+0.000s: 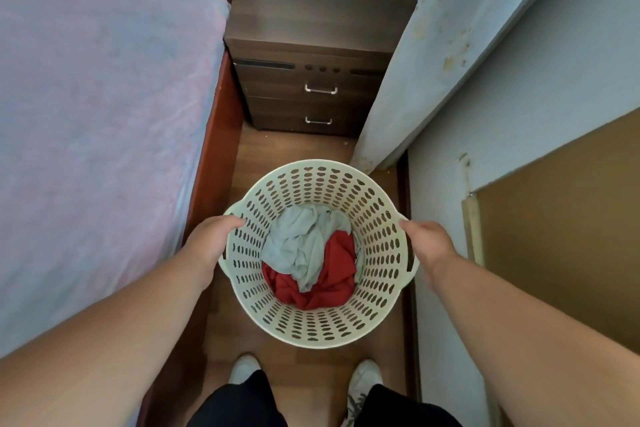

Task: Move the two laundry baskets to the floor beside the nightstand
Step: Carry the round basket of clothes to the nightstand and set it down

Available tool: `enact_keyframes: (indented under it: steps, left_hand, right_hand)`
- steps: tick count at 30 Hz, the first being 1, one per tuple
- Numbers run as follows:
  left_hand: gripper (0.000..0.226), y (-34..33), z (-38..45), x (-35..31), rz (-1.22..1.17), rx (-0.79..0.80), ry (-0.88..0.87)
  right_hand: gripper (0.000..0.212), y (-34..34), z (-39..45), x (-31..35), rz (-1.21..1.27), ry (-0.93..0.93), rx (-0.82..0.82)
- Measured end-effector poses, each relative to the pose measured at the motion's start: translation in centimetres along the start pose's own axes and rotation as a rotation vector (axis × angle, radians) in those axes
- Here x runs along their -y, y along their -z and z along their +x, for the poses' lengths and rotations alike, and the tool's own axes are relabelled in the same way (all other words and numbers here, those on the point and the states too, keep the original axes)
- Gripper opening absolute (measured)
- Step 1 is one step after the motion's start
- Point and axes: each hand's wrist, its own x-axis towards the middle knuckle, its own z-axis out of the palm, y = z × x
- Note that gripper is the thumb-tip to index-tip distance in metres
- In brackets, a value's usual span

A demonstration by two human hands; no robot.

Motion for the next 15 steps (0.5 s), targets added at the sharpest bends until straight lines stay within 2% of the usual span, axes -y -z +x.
enact_keyframes:
  steps: [3, 5, 6, 8, 10, 11, 15]
  left_hand:
    - [0.023, 0.1, -4.6, -2.7, -0.097, 0.001, 0.006]
    - [0.033, 0.1, -8.3, -5.1, -0.136, 0.009, 0.027]
    - [0.039, 0.2, -10.3, -6.5, -0.168, 0.017, 0.03]
    - [0.023, 0.9, -14.7, -9.2, -0.243, 0.041, 0.028]
    - [0.06, 2.0, -19.3, -12.0, -0.359, 0.054, 0.027]
    - [0.071, 2.7, -21.3, -13.3, -0.427, 0.049, 0.009]
    - [0.066, 5.4, -28.1, -17.6, -0.533, 0.024, -0.136]
  right_hand:
    - [0.02, 1.3, -4.9, 2.6, 0.068, -0.024, 0.014]
    - [0.017, 2.2, -8.9, 5.0, 0.093, -0.035, 0.051]
    - [0.02, 2.6, -10.8, 6.3, 0.113, -0.035, 0.078]
    - [0.033, 3.6, -14.7, 9.0, 0.193, -0.035, 0.115]
    - [0.05, 4.8, -18.5, 11.7, 0.3, -0.022, 0.133]
    - [0.058, 5.5, -20.5, 13.1, 0.349, 0.005, 0.138]
    - [0.066, 7.6, -28.0, 18.5, 0.483, 0.175, 0.185]
